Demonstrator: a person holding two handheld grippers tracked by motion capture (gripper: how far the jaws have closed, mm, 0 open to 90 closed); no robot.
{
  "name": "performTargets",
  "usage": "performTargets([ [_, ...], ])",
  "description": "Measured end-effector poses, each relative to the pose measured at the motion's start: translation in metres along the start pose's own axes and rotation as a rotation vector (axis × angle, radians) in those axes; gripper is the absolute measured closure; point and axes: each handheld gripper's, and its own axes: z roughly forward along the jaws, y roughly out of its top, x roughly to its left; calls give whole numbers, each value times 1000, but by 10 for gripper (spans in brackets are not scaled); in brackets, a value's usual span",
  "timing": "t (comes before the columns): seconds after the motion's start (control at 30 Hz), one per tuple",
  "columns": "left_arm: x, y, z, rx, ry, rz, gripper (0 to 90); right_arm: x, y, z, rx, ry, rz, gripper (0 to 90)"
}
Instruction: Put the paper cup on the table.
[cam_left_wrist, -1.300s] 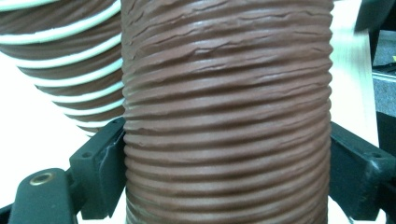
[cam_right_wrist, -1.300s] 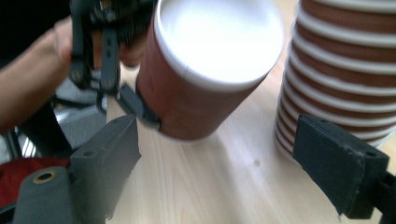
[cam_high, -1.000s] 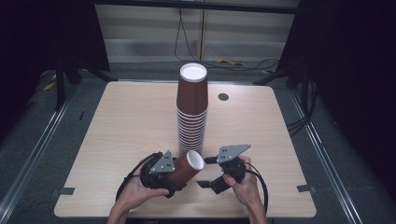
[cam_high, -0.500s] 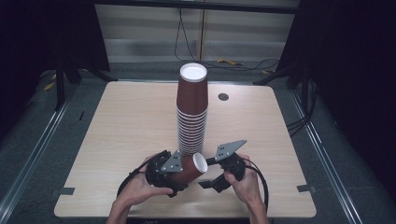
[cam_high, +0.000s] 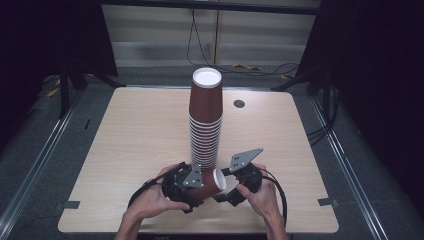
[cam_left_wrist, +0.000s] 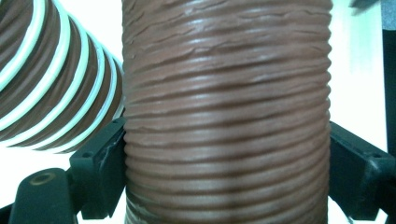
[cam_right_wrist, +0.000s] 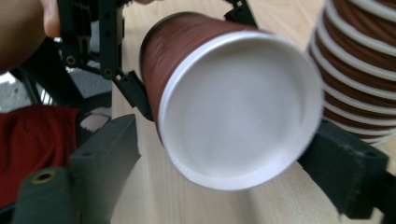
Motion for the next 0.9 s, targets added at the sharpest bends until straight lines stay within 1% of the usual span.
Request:
performTargets([
  [0.03, -1, 0, 0, 6, -1, 10, 136, 0, 1, 1, 11, -7, -8, 146],
  [0.07, 0, 1, 0, 26, -7, 28, 135, 0, 2, 1, 15, -7, -6, 149],
  [0.13, -1, 3, 0, 35, 1, 30, 136, 0, 3, 2, 31, 3, -12, 162],
  [0.17, -1, 3, 0, 28, -5, 28, 136, 0, 4, 3, 42, -11, -11, 179],
  [0.2, -1, 4, 0, 28, -14, 34, 136, 0, 4, 3, 49, -13, -12, 181],
  [0.27, -4, 6, 0, 43, -15, 44, 136, -2, 7, 4, 61, 21, -22, 176],
  [0.3, -5, 6, 1, 41, -15, 35, 136, -1, 8, 4, 70, 22, -23, 173],
  [0.33, -6, 6, 1, 44, -21, 40, 136, -1, 10, 4, 74, 23, -27, 178],
  [0.37, -6, 6, 2, 49, -26, 49, 136, -1, 11, 4, 74, 34, -36, 180],
  [0.4, -6, 5, 2, 50, -25, 42, 136, -1, 12, 3, 79, 30, -35, 178],
  [0.47, -5, 5, 2, 66, -29, 63, 136, -2, 13, 3, 93, 35, -43, 178],
  [0.5, -7, 5, 3, 56, -30, 47, 136, -1, 14, 4, 99, 36, -41, 178],
  [0.53, -6, 6, 2, 64, -24, 60, 136, -1, 15, 4, 103, 46, -45, 179],
  [0.57, -5, 6, 2, 65, -30, 66, 136, -1, 15, 5, 116, 48, -44, 183],
  [0.6, -5, 6, 2, 65, -30, 66, 133, -1, 15, 5, 116, 48, -44, 183],
  [0.63, -5, 7, 3, 55, -31, 47, 133, -2, 15, 6, 114, 50, -39, 184],
  [0.67, -6, 7, 3, 68, -30, 50, 133, -3, 16, 7, 122, 55, -48, 188],
  [0.73, -5, 9, 3, 80, -31, 73, 133, -3, 17, 8, 112, 60, -48, 189],
  [0.83, -6, 13, 3, 76, -34, 83, 132, -3, 19, 13, 144, 74, -51, 176],
  [0.87, -7, 15, 3, 82, -32, 95, 132, -3, 20, 13, 156, 80, -53, 172],
  [0.9, -7, 15, 3, 87, -31, 97, 132, -3, 20, 14, 151, 85, -64, 191],
])
